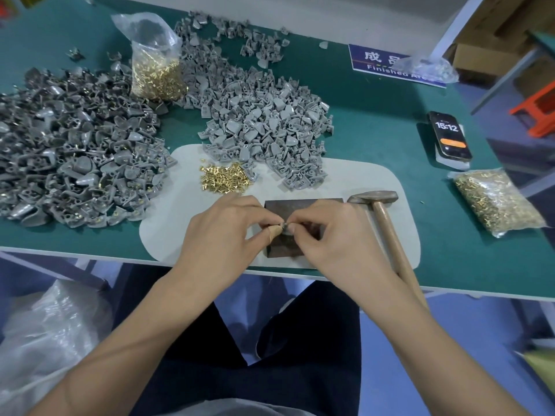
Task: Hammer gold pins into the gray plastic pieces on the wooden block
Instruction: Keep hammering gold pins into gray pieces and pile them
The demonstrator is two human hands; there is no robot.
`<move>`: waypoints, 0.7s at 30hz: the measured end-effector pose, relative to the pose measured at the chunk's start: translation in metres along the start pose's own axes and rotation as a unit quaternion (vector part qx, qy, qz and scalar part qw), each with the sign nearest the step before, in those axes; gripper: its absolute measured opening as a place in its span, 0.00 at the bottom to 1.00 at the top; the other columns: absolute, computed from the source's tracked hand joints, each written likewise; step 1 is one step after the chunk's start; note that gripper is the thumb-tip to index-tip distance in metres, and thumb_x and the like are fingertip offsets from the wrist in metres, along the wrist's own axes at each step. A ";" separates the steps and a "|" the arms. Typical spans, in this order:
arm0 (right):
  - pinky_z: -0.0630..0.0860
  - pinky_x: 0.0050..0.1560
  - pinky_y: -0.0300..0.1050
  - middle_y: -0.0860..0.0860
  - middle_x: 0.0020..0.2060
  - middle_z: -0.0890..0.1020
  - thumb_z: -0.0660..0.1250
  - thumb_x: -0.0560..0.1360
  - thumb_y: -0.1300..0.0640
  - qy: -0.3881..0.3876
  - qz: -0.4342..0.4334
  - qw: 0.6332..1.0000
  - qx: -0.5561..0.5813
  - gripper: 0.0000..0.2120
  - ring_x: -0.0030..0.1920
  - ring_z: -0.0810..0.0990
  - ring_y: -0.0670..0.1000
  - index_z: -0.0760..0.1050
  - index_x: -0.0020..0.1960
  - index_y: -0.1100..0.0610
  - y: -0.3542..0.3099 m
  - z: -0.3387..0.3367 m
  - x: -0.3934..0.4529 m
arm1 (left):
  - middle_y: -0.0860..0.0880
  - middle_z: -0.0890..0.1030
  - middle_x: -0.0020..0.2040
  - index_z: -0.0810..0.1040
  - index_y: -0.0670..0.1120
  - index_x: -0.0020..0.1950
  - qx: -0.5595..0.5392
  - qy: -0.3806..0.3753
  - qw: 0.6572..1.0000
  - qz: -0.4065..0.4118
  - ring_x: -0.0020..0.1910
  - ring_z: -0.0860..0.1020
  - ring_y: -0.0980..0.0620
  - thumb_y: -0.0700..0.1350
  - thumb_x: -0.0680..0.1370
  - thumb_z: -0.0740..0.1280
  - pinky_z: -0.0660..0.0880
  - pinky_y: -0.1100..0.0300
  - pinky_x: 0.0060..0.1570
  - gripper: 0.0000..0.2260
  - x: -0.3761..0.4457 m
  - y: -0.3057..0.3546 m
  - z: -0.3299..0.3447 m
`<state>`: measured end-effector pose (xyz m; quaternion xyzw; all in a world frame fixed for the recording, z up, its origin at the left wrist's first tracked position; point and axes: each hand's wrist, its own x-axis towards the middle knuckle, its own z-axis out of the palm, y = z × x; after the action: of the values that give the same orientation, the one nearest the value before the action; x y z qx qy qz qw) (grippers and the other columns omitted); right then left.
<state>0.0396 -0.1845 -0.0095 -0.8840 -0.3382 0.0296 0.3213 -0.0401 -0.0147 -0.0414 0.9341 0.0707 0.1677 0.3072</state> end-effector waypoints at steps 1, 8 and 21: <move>0.66 0.37 0.40 0.47 0.31 0.79 0.72 0.73 0.62 -0.001 0.002 1.000 -0.001 0.07 0.38 0.73 0.47 0.85 0.41 0.51 0.000 0.001 0.001 | 0.62 0.79 0.42 0.84 0.63 0.48 0.003 0.000 1.000 0.000 0.48 0.74 0.58 0.54 0.75 0.73 0.75 0.55 0.40 0.03 0.000 0.000 0.000; 0.72 0.44 0.30 0.40 0.38 0.85 0.75 0.76 0.53 0.136 0.092 0.985 0.059 0.02 0.41 0.80 0.40 0.86 0.48 0.48 0.025 -0.030 -0.011 | 0.61 0.78 0.42 0.84 0.62 0.47 0.021 0.003 1.000 0.006 0.48 0.74 0.57 0.55 0.77 0.72 0.73 0.56 0.38 0.02 -0.001 0.002 -0.001; 0.75 0.43 0.55 0.46 0.45 0.79 0.61 0.83 0.47 0.087 0.238 0.966 -0.038 0.07 0.44 0.79 0.54 0.66 0.56 0.49 0.077 -0.060 -0.053 | 0.60 0.79 0.42 0.84 0.62 0.47 0.015 0.003 1.000 -0.002 0.49 0.74 0.55 0.54 0.77 0.71 0.75 0.53 0.40 0.02 -0.002 0.004 0.002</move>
<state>0.0601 -0.2936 -0.0161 -0.9499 -0.0892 0.0153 0.2993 -0.0412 -0.0194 -0.0404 0.9379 0.0760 0.1690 0.2933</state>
